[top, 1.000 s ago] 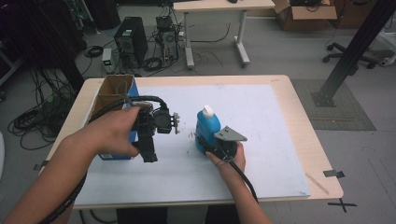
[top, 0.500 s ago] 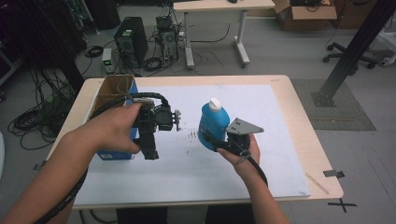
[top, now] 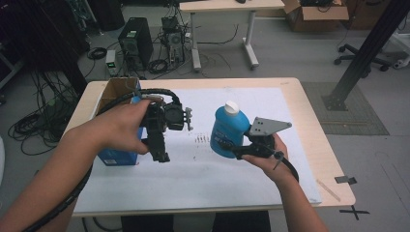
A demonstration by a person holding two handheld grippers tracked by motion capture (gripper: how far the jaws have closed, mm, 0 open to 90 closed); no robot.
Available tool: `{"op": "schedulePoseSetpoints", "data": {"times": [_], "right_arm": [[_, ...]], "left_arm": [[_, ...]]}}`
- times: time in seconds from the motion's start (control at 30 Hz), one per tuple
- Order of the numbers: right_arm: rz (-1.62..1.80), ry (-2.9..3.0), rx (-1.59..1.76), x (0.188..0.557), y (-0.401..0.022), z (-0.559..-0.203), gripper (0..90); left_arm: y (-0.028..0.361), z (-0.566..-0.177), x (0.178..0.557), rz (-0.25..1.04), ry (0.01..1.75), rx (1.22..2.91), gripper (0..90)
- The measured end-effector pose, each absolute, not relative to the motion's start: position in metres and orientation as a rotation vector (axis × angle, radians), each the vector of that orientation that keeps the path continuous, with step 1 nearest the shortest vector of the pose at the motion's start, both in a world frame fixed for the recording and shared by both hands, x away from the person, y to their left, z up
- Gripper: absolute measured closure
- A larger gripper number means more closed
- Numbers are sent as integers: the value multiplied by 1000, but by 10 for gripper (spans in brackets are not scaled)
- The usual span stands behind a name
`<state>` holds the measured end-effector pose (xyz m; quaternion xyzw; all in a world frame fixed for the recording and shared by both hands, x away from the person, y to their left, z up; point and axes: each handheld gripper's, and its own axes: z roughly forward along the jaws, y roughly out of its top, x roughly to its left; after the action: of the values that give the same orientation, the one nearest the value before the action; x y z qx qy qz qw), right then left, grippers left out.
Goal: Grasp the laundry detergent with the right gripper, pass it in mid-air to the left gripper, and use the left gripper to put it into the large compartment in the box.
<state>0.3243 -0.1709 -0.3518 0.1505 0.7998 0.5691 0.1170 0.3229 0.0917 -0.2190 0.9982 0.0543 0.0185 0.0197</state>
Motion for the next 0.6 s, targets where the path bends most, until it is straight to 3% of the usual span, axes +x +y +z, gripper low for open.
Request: {"op": "schedulePoseSetpoints", "data": {"times": [0.6], "right_arm": [[1701,2462,294,318,-153,-365,443]], "left_arm": [[81,-215,322,60,144,3109,2]]}}
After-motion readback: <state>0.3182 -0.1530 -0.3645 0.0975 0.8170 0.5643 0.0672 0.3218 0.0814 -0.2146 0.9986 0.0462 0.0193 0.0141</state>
